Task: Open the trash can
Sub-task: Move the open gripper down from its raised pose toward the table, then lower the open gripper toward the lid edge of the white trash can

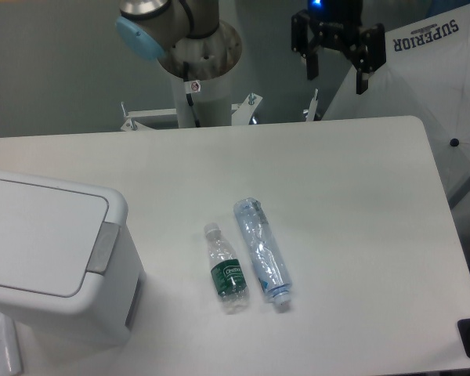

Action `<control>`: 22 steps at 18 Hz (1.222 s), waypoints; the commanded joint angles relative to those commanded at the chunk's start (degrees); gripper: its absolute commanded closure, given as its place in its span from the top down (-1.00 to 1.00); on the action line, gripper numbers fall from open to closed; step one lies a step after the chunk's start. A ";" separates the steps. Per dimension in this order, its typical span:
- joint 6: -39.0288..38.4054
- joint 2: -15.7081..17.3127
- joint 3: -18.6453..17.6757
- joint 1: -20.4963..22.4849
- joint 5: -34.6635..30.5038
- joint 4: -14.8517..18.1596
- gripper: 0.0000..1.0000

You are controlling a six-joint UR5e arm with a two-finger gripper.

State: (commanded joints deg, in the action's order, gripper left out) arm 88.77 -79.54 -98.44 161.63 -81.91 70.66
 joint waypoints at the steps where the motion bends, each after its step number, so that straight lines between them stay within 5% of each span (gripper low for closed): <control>1: 0.00 0.09 -0.17 0.00 0.00 0.00 1.00; 14: -21.52 -1.31 0.61 -4.83 3.25 -0.52 1.00; 22: -42.60 -5.09 6.15 -6.24 10.54 -1.49 1.00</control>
State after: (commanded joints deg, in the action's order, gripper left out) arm 46.17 -84.63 -92.29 155.40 -71.37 69.17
